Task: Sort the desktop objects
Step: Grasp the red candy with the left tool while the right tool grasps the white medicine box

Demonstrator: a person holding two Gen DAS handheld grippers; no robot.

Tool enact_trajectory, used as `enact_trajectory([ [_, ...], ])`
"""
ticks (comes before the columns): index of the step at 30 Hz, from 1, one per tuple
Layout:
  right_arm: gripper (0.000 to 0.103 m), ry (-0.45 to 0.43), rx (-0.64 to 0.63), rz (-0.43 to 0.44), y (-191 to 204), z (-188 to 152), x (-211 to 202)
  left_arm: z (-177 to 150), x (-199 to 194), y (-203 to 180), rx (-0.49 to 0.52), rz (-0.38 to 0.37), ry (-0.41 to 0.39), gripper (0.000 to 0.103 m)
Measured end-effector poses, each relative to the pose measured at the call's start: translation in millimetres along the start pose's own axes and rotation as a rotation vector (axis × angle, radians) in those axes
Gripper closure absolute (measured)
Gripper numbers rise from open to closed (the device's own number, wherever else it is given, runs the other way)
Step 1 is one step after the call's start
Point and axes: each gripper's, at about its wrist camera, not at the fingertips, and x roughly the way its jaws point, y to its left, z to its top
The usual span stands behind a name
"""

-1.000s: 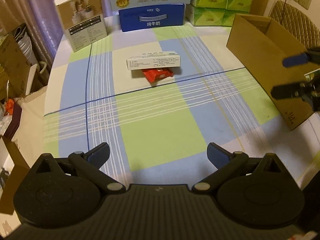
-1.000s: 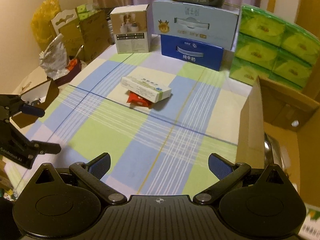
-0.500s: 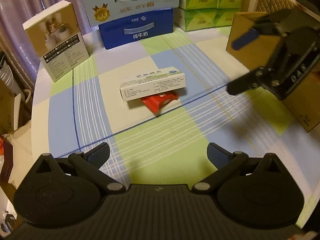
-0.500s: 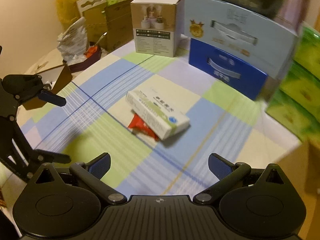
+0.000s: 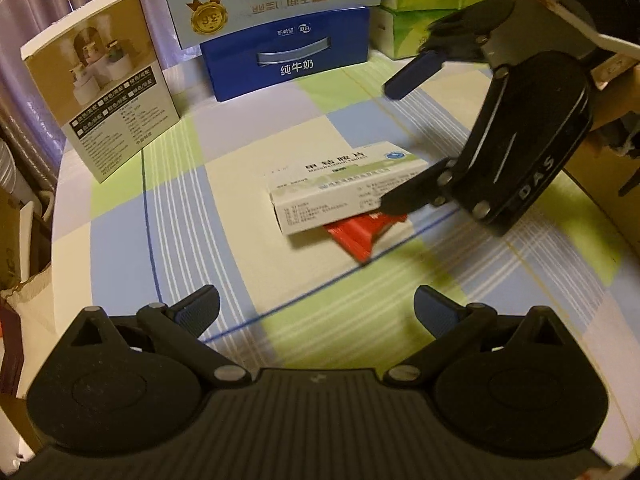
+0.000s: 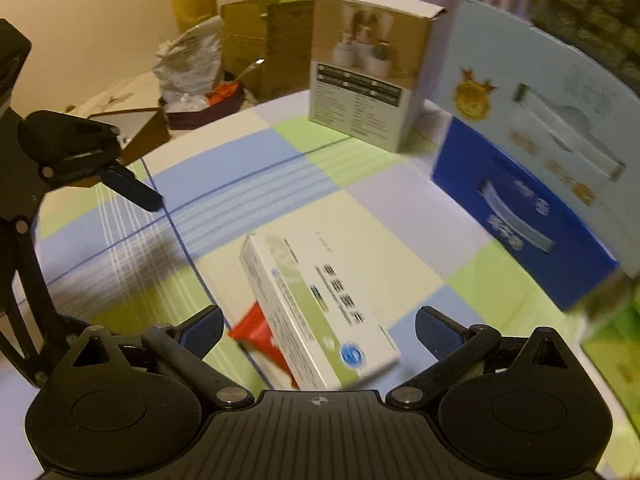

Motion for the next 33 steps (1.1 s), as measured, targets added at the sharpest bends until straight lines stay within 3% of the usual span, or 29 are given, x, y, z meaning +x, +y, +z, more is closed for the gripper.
enact_trajectory([
  [6, 0.012, 0.018, -0.025, 0.029, -8, 9, 27, 2, 15, 10, 0.000, -0.009, 0.007, 0.002],
  [13, 0.021, 0.073, 0.031, 0.051, -18, 5, 49, -1, 23, 16, -0.023, -0.016, 0.013, 0.002],
  [18, 0.048, 0.020, 0.161, 0.055, -27, 6, 32, 1, 26, 15, -0.035, -0.021, 0.009, 0.002],
  [20, 0.052, 0.022, 0.171, 0.022, -27, 7, 25, 4, 28, 12, -0.035, -0.023, 0.008, 0.002],
  [24, 0.052, 0.069, 0.140, -0.053, -27, 1, 20, 10, 32, 2, -0.033, -0.037, -0.005, 0.002],
  [28, 0.052, 0.117, 0.106, -0.024, -31, -10, 16, 16, 36, -9, -0.003, -0.048, -0.015, 0.002],
  [33, 0.033, 0.126, 0.095, -0.044, -43, -15, 21, 20, 44, -16, 0.027, -0.033, -0.012, 0.002],
])
